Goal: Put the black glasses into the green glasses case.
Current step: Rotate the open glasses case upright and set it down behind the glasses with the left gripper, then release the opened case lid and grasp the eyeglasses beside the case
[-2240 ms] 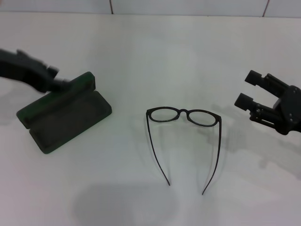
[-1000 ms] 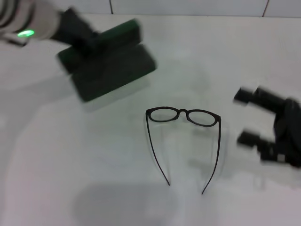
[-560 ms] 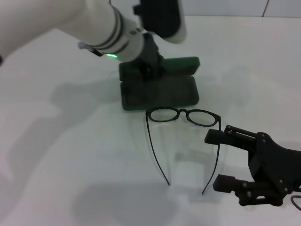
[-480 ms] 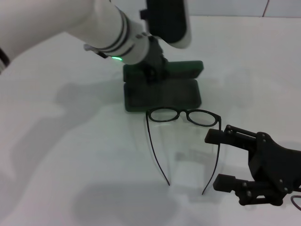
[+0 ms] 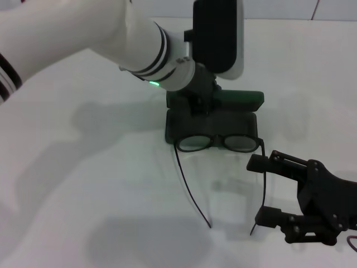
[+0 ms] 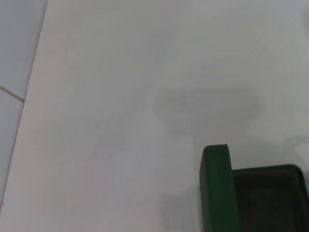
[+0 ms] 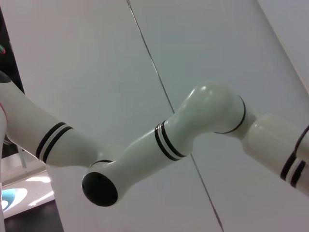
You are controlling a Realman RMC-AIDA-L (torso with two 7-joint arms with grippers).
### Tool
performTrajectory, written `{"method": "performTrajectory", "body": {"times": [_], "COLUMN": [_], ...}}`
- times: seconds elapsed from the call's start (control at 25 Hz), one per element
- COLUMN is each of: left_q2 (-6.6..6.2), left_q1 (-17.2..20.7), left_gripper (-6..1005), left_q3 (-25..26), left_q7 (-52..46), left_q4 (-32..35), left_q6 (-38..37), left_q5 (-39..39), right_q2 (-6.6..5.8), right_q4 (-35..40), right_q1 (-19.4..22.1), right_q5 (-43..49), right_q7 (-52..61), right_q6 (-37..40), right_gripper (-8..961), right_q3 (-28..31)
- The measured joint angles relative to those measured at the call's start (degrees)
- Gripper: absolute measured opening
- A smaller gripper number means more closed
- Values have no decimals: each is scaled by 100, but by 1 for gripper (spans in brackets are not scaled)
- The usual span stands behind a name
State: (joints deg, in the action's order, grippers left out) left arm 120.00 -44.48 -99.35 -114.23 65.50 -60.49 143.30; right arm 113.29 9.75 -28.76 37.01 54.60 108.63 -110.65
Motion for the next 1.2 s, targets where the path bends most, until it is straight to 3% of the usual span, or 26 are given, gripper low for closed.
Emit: {"method": "performTrajectory", "body": {"times": [0.32,0.4,0.48,0.68,0.84,0.96,1.12,1.2], "left_q2": [2,-6,-7,-7,-33,-42,-29,-41], "left_q1": [22,23,40,867,1996,2759,3645,3859], "left_gripper": [208,427,430,434,432,430,406,361], "left_q3": [-29,-15,-15,386,1189,1670,2293,2548], "left_q7": [106,48,7,-365,59,891,2412,3078], "left_q4": [-38,53,121,1607,2697,2851,2118,1374], "left_q6": [175,126,88,-65,-64,-244,-857,-1372], "left_q5": [-58,-89,-91,-547,-2406,-3899,-5847,-6635], "right_q2": [-5,-33,-92,-331,-597,-873,-1196,-1245], "right_q4": [1,1,3,94,271,694,1465,1782], "right_q1": [34,33,-4,-466,-1052,-1364,-1726,-1954], "right_q5": [3,12,32,434,722,916,1976,2954], "right_q7": [-20,8,24,147,709,1361,2438,3066], "right_q6": [-115,-213,-361,-1190,-1531,-1779,-2331,-2554], "right_gripper": [854,854,854,854,844,828,803,784], "right_q3": [0,0,-3,-29,-10,11,340,813]}}
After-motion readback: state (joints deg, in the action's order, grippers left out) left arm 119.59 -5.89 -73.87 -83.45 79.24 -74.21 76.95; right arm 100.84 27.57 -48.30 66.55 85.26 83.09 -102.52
